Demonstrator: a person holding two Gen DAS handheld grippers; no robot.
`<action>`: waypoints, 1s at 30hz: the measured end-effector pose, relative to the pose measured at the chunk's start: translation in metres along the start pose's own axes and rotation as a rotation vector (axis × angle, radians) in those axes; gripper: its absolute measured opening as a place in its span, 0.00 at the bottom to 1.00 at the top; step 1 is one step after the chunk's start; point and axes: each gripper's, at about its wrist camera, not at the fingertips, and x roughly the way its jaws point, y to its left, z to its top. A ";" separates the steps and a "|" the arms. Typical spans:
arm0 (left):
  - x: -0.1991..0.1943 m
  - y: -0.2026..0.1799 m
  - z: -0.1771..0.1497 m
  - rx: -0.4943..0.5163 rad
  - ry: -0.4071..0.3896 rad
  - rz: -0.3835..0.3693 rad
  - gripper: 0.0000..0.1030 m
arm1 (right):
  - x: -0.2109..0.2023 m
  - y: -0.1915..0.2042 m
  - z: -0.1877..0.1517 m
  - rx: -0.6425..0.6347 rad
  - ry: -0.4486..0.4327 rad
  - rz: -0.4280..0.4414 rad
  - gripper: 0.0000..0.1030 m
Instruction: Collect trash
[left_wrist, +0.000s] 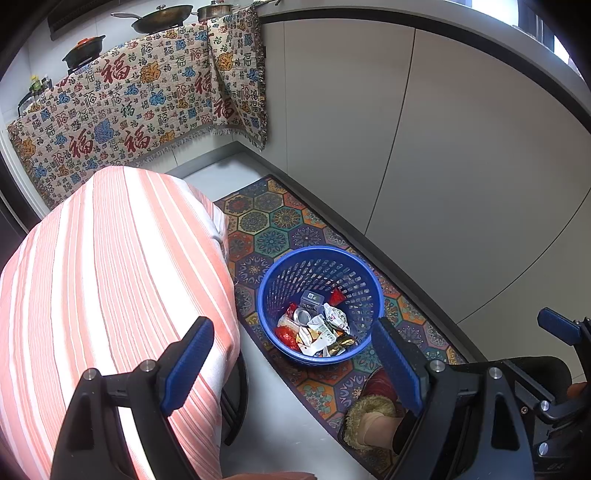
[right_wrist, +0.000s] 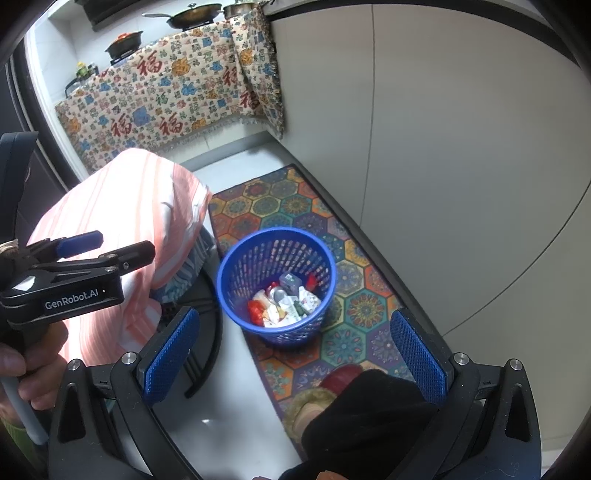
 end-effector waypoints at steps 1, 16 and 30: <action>0.000 0.000 0.000 0.000 0.000 0.000 0.86 | 0.000 0.000 0.000 0.000 0.000 0.000 1.00; 0.003 0.000 -0.001 0.011 0.005 0.000 0.86 | 0.000 0.001 -0.003 0.001 0.001 0.004 1.00; 0.006 -0.004 -0.002 0.031 0.014 -0.001 0.86 | 0.003 0.000 -0.008 0.007 0.018 0.004 1.00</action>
